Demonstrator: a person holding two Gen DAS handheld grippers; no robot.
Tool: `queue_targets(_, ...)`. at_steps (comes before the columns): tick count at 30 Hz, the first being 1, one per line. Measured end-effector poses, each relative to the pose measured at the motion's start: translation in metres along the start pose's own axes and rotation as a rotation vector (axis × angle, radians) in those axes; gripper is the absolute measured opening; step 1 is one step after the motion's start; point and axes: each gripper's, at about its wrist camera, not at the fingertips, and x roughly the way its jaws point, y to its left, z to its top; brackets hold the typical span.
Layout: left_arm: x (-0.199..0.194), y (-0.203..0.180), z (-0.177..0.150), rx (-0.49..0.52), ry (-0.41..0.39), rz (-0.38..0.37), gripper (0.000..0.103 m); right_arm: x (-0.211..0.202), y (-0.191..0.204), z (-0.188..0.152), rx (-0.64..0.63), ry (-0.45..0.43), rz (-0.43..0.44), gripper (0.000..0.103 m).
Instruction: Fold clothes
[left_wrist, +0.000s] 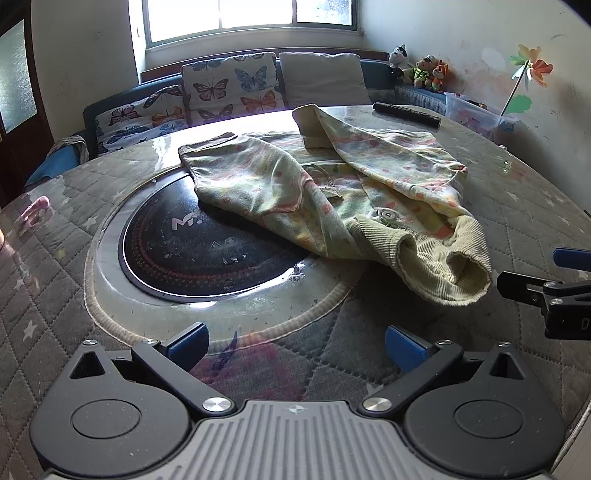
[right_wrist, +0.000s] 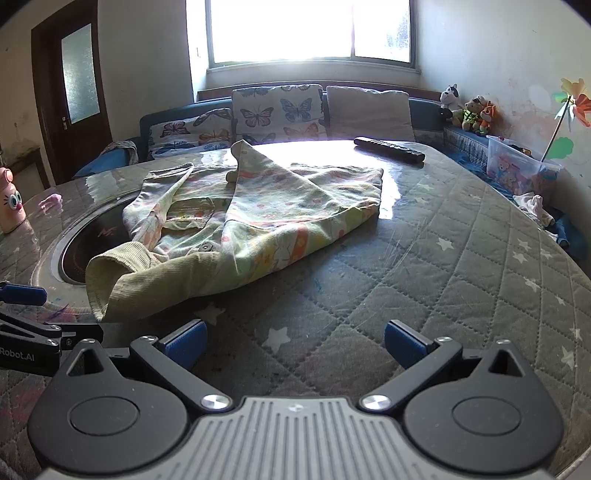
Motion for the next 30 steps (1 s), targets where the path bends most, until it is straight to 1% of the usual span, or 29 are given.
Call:
queue_targets(7, 0.005, 0.005, 0.008, -0.005, 0.003, 0.004, 0.103, 0.006, -0.003, 0.007, 0.001, 0.008, -0.013, 0.103)
queue_targets(16, 0.008, 0.027, 0.027, -0.035, -0.01, 0.059, 0.103, 0.008, -0.016, 0.027, 0.002, -0.016, -0.054, 0.103)
queue_targets(19, 0.009, 0.034, 0.039, -0.048, -0.021, 0.074, 0.103, 0.01, -0.017, 0.038, 0.0, -0.028, -0.05, 0.103)
queue_targets(25, 0.016, 0.032, 0.068, -0.028, -0.056, 0.08, 0.103, 0.026, 0.0, 0.06, -0.064, -0.039, -0.02, 0.103)
queue_targets(30, 0.033, 0.018, 0.09, 0.012, -0.062, 0.066, 0.103, 0.049, 0.016, 0.063, -0.124, -0.002, 0.003, 0.103)
